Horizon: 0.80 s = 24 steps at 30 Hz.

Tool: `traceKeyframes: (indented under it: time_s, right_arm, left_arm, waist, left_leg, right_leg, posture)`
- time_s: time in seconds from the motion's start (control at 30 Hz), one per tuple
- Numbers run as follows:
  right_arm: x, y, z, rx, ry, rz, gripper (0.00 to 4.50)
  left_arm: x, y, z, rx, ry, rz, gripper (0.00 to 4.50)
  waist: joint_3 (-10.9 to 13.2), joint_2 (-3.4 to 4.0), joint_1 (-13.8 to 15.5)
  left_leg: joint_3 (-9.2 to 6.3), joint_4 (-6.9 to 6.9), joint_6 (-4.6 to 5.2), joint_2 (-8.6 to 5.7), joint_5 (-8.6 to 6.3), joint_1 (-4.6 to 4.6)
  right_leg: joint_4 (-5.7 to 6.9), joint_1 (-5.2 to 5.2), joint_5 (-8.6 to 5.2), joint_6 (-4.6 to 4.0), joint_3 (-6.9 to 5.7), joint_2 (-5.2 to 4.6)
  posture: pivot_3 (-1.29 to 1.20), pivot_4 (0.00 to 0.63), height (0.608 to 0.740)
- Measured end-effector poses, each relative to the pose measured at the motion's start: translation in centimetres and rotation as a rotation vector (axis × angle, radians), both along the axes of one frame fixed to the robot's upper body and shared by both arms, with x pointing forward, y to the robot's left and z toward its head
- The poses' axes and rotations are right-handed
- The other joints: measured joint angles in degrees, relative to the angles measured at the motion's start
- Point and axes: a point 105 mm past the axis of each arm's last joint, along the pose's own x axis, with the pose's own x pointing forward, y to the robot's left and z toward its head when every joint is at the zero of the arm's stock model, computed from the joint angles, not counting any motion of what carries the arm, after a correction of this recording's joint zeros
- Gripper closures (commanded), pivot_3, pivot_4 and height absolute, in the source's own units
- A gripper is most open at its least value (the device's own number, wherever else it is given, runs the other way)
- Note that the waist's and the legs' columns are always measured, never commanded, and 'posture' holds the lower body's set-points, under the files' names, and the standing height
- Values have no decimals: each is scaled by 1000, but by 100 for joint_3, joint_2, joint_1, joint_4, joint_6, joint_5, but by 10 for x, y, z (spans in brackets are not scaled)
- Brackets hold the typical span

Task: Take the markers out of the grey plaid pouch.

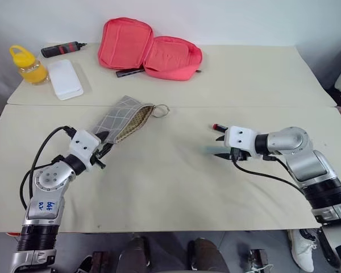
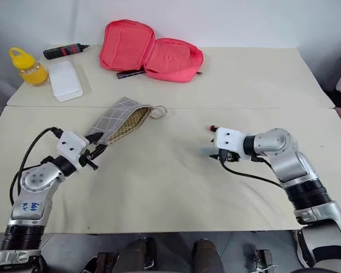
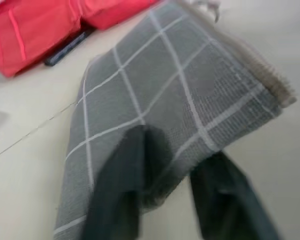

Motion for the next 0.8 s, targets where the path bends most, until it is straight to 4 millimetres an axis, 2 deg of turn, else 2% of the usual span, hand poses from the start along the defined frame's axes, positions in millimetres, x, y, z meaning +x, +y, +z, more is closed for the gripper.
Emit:
traceKeyframes:
  time_s: [0.07, 0.17, 0.2, 0.27, 0.37, 0.43, 0.5, 0.63, 0.8]
  right_arm:
    - [-5, 7, 7, 100, 10, 15, 8]
    - [-14, 12, 19, 320, 34, 18, 0]
    - [-20, 14, 20, 425, 60, 12, 0]
    - [-34, 13, 10, 530, 126, 3, 0]
    - [-52, 9, -12, 607, 192, -31, 0]
    - [-53, -1, -16, 656, 127, -107, 0]
    - [-53, -18, -19, 712, 55, -219, 0]
    - [-62, -49, -30, 691, -72, -363, 0]
    - [-66, -67, -41, 636, -122, -390, 0]
  left_arm:
    - [-10, -3, 6, -50, -2, -47, 1193]
    - [-39, -12, 3, -136, 37, -155, 273]
    - [-51, -13, -1, -183, 68, -185, 273]
    - [-67, -10, -10, -245, 120, -191, 273]
    - [-74, 5, -11, -343, 144, -117, 273]
    - [-77, 18, -9, -388, 146, -61, 273]
    - [-83, 22, -9, -397, 145, -33, 273]
    - [-93, 28, -21, -384, 180, 33, 273]
    - [-95, 32, -28, -360, 176, 78, 273]
  waist:
    - [0, 0, 0]
    - [-1, -1, -5]
    - [-1, -1, -2]
    - [-1, -1, 15]
    - [-1, -1, 57]
    - [-2, -3, 33]
    - [-4, -4, 18]
    - [-5, -5, -10]
    - [-6, -5, -4]
  left_leg:
    - [-1, -5, 1, 0, -1, 0]
    - [-5, -15, -1, 8, -4, 2]
    - [-11, -17, -1, 10, -5, 2]
    - [-16, -15, -1, 5, -5, 2]
    - [-29, -2, 8, 0, -1, 2]
    - [-26, -1, 18, -6, 5, 3]
    - [-25, 1, 19, -11, 6, 5]
    - [-20, -6, 12, -11, 8, 10]
    - [-17, -6, 10, -9, 8, 13]
  right_leg:
    - [-4, 1, 0, 0, 0, -2]
    - [-6, 5, 0, 0, -1, -3]
    - [-7, 5, 0, 0, -2, -2]
    - [-10, 7, 0, 0, -4, -2]
    - [-13, 25, 0, 0, -10, -6]
    - [-19, 30, 2, 0, -4, -8]
    - [-19, 33, 8, 2, -1, -9]
    - [-16, 27, 9, 0, 3, 3]
    - [-17, 27, 10, -1, 6, 7]
  posture:
    - [0, 150, 740]
    - [0, 150, 740]
    - [0, 150, 740]
    - [0, 150, 740]
    - [0, 150, 740]
    - [0, 150, 740]
    - [0, 150, 740]
    - [0, 150, 740]
    - [0, 150, 740]
